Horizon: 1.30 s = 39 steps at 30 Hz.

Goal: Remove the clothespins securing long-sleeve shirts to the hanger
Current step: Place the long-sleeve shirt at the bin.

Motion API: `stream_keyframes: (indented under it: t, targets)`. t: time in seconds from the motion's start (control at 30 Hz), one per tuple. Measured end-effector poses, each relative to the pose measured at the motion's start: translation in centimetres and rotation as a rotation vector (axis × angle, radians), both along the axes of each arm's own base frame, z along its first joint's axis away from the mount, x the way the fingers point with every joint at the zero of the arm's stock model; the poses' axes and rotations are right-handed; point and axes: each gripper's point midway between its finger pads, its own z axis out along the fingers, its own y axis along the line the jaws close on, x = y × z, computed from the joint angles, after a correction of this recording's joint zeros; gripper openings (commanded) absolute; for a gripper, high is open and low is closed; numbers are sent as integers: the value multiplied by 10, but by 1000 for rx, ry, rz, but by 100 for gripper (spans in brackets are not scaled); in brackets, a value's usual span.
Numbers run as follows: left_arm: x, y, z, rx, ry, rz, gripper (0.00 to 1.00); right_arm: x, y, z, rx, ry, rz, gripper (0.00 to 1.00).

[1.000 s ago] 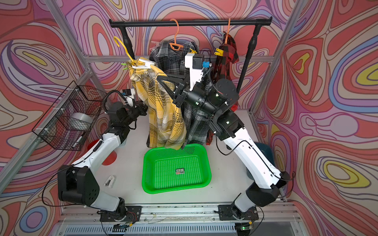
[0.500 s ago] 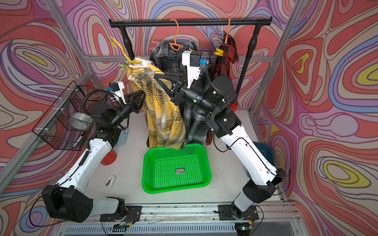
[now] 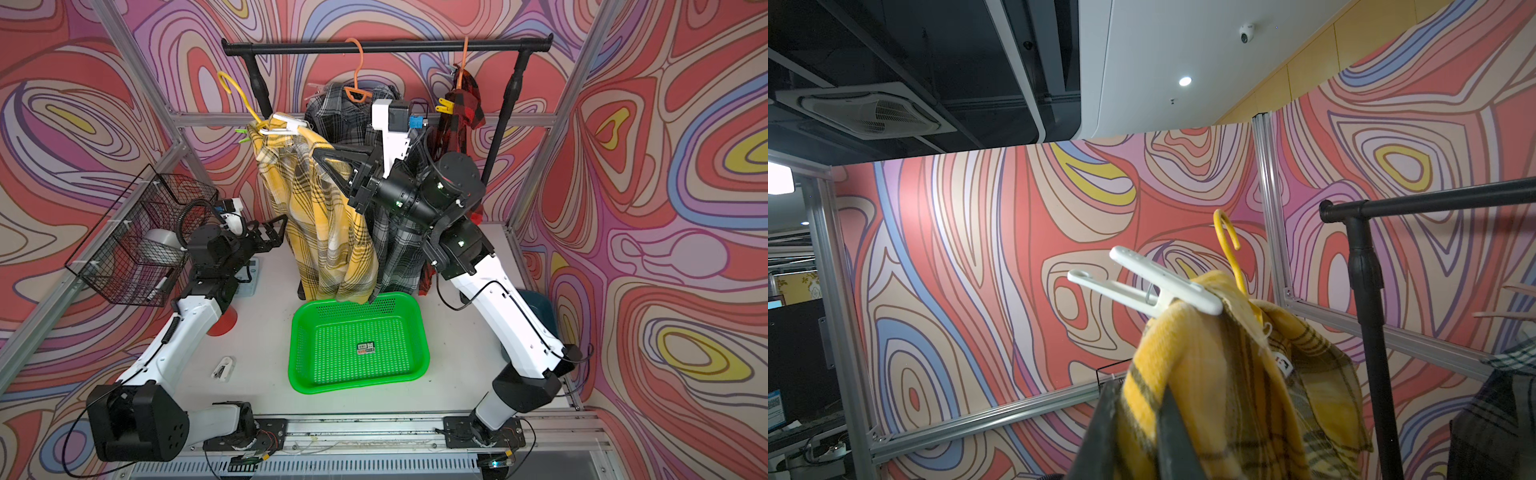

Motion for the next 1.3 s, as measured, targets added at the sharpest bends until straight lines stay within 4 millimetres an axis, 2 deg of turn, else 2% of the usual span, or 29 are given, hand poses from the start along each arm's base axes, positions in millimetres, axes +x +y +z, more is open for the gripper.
stream_keyframes:
  t: [0.23, 0.47, 0.5, 0.53, 0.6, 0.63, 0.67, 0.7, 0.73, 0.87, 0.97, 1.07, 1.13, 1.3]
  targets:
    - [33, -15, -34, -49, 19, -82, 100, -2, 1, 0, 0, 10, 16, 0]
    - [55, -33, -25, -105, -80, -199, 100, -2, 3, -3, 1, 25, 37, 0]
    - [59, -36, -22, -114, -90, -223, 96, -2, 3, -4, 0, 28, 40, 0]
    - [61, -39, -20, -123, -96, -243, 89, -2, 3, -4, 0, 31, 42, 0]
    - [64, -46, -16, -143, -109, -290, 63, -3, 4, -4, 0, 33, 47, 0]
    - [64, -48, -14, -150, -113, -306, 41, -3, 4, -4, 0, 33, 49, 0]
    - [64, -51, -13, -160, -115, -326, 15, -3, 4, -4, 1, 34, 50, 0]
    - [62, -54, -11, -169, -117, -347, 3, -3, 4, -4, 2, 35, 51, 0]
    - [61, -56, -9, -177, -120, -364, 0, -3, 4, -4, 3, 35, 52, 0]
    - [53, -63, 2, -222, -136, -427, 0, -2, 4, -4, 4, 35, 52, 0]
    - [45, -68, 15, -268, -147, -470, 0, -1, 5, -4, 7, 37, 54, 0]
    - [29, -72, 38, -292, -172, -500, 0, 2, 8, -5, 12, 37, 57, 0]
    - [14, -77, 60, -289, -210, -527, 0, 5, 11, -5, 16, 35, 59, 0]
    - [-34, -91, 139, -260, -373, -603, 0, 12, 18, -2, 33, 25, 70, 0]
